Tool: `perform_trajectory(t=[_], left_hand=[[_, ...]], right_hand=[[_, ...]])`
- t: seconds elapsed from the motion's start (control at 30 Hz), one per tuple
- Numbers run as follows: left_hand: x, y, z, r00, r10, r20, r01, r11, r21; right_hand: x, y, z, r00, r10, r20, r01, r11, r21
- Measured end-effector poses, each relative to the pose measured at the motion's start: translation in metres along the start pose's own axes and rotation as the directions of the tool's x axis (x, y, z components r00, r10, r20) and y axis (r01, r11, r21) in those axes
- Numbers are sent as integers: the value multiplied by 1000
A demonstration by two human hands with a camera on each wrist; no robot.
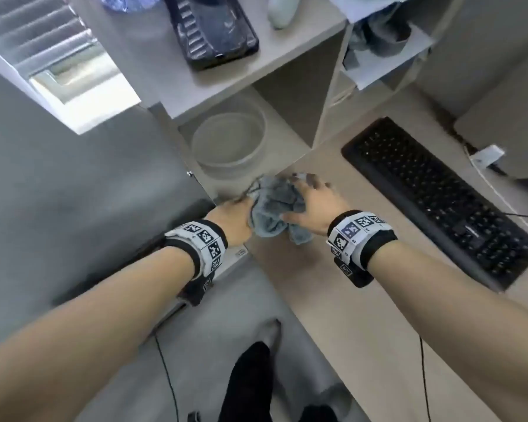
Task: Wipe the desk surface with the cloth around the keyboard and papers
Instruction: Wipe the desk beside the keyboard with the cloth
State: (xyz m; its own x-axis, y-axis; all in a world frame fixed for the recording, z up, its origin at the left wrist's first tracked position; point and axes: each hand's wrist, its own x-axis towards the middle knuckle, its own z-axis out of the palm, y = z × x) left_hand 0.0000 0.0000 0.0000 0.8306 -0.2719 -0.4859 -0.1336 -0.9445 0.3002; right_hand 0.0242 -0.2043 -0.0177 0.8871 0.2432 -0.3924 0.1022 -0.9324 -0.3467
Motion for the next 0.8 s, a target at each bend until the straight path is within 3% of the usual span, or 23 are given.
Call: perform_trajectory(t=[0.1, 0.23, 0.3, 0.37, 0.47, 0.53, 0.57, 0.63, 0.7, 0.73, 0.77, 0.8], left_hand=[[13, -16, 21, 998, -53, 28, 53, 999, -10], [27, -26, 47, 999, -2, 33, 3, 1000, -18], [31, -24, 47, 1000, -5, 23, 6, 1000, -30], [29, -22, 44, 997, -81, -5, 81, 994, -78], [29, -20, 35, 984, -166, 67, 170, 983, -62], [30, -18, 29, 987, -155, 47, 157, 987, -31], [31, -18, 28, 988, -151, 38, 152, 988, -24], [32, -18, 27, 990, -141, 33, 140, 990, 10], [30, -20, 28, 991, -129, 41, 128, 992, 23], [29, -20, 27, 991, -125, 43, 124, 992, 28], [30, -22, 28, 992, -120, 40, 118, 993, 29], [29, -24, 28, 992, -123, 41, 122, 992, 26]], right_hand=[[18, -7, 30, 997, 10, 78, -4, 997, -71], [24, -11, 67, 994, -33, 100, 51, 982, -184], [23, -6, 66, 994, -5, 107, 26, 979, -200], [21, 7, 50, 992, 58, 110, -41, 987, -155], [27, 36, 11, 983, 162, -92, -172, 978, -119], [35, 51, -12, 947, 206, -247, -240, 964, -116], [38, 54, -18, 939, 221, -265, -263, 955, -135], [42, 49, -19, 970, 187, -155, -215, 958, -191], [41, 39, -7, 997, 64, -42, -68, 992, -102], [41, 35, -2, 996, 1, -92, -4, 999, -32], [43, 33, 0, 975, -30, -220, 39, 999, 35], [47, 32, 0, 947, -4, -322, 26, 998, 63]])
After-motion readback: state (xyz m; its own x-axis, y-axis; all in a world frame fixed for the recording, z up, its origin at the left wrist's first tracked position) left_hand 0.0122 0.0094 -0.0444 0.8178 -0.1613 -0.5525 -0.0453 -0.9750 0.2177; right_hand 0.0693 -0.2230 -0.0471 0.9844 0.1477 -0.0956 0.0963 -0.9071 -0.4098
